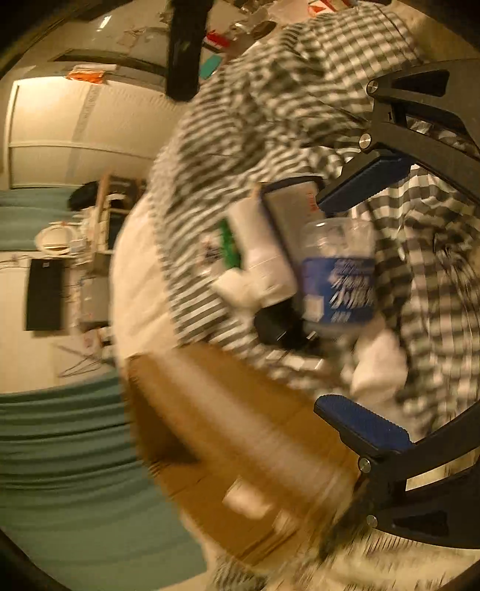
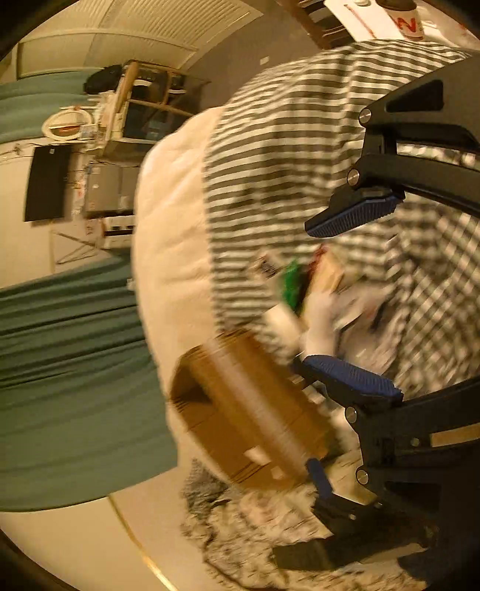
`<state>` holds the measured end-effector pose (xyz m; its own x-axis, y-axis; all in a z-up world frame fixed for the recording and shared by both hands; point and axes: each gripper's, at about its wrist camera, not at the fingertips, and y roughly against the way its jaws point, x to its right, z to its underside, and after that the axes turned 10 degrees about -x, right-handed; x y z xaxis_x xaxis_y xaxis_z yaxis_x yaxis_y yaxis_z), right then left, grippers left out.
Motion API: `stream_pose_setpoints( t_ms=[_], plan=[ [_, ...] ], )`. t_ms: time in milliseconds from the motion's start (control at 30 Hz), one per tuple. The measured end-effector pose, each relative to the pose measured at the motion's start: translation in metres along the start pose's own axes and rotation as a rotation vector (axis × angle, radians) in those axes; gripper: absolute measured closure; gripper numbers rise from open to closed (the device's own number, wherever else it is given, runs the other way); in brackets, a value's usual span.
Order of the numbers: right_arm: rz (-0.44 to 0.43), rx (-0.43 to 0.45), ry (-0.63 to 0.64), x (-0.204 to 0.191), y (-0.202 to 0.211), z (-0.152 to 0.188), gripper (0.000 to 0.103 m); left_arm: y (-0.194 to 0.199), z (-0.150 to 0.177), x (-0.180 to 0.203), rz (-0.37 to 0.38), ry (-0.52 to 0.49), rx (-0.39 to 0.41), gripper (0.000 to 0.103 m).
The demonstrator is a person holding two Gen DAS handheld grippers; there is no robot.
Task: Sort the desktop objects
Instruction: 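Grasp the blue dental floss jar with the left gripper, then put the floss jar in the box with the left gripper while the right gripper carries a foil bag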
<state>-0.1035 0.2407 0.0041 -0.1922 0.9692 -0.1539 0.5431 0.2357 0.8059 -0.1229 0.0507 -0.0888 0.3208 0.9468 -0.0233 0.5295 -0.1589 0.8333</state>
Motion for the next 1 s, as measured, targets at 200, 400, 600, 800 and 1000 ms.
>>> stream_pose_setpoints(
  t_ms=[200,400,600,800,1000],
  plan=[
    [-0.032,-0.108,-0.001,0.035,-0.048,0.033,0.037,-0.042,0.001,0.003,0.083,0.019,-0.078,0.001],
    [-0.153,-0.23,-0.026,0.039,-0.111,0.038,0.037,-0.07,-0.001,0.012,0.151,-0.029,-0.168,0.001],
    [-0.225,-0.296,-0.011,0.027,-0.136,0.032,0.037,-0.079,-0.003,0.012,0.113,-0.022,-0.162,0.011],
    [-0.204,-0.338,0.014,0.015,-0.152,0.027,0.037,-0.044,0.007,-0.005,0.015,0.055,-0.042,0.011],
    [-0.138,-0.374,0.028,0.002,-0.169,0.027,0.054,-0.048,0.005,-0.021,0.001,0.12,-0.024,0.011]
  ],
)
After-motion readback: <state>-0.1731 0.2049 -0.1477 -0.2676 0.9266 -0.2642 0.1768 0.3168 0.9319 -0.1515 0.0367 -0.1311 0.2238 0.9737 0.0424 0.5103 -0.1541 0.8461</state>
